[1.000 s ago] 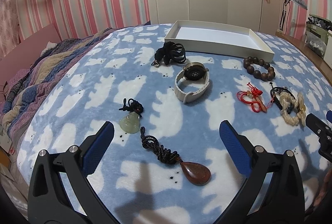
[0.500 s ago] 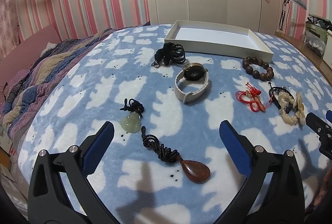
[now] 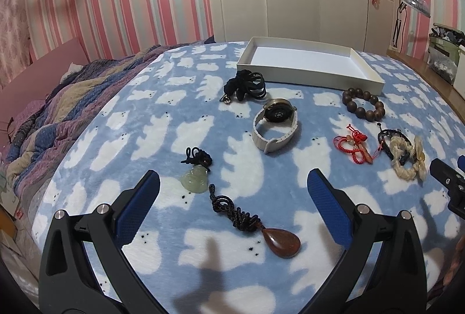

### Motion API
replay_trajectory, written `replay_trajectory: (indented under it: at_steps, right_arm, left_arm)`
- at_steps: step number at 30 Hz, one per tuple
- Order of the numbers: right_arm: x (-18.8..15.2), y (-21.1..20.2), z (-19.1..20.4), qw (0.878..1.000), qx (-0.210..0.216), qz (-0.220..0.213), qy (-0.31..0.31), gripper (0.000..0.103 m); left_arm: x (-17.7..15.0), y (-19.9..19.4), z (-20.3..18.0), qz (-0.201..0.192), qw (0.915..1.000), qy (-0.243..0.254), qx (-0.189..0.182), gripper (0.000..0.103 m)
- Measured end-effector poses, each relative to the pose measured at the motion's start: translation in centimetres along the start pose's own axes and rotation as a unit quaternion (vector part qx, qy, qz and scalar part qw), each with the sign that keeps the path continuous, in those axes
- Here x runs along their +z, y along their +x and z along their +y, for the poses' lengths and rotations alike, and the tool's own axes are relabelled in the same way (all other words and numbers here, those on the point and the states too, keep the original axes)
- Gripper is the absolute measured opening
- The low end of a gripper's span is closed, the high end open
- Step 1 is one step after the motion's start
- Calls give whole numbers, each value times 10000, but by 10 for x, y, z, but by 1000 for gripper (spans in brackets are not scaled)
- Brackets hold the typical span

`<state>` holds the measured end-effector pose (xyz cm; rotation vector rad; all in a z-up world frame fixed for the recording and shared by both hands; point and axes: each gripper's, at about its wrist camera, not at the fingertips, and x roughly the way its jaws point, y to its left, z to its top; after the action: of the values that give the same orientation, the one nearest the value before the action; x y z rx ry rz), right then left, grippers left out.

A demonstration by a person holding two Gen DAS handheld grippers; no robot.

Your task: Organize jewelry

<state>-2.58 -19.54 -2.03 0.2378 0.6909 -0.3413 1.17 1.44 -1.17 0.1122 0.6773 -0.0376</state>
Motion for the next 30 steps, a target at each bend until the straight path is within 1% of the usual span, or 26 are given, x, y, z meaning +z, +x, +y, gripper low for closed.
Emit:
replay_trajectory:
  at_steps: [6, 10, 15, 21, 30]
  right_arm:
    - [0, 2, -2, 10000, 0, 18, -12, 101]
    - [-1, 6, -2, 9999, -75, 128, -66, 101]
    - [3, 9, 0, 9997, -41, 221, -104, 101]
    - [5, 11, 1, 9995, -95, 238, -177, 101]
    - [7, 6, 7, 9985, -253, 89, -476, 101]
  left_arm:
    - [0, 2, 3, -6, 10000, -51, 12, 100]
    - [-5, 6, 4, 118, 9999, -63, -63, 100]
    - [-4, 7, 4, 87, 9999, -36, -90, 100]
    - [-2, 9, 1, 37, 10000, 66, -49, 100]
    - [0, 18, 1, 205, 9996, 62, -207, 100]
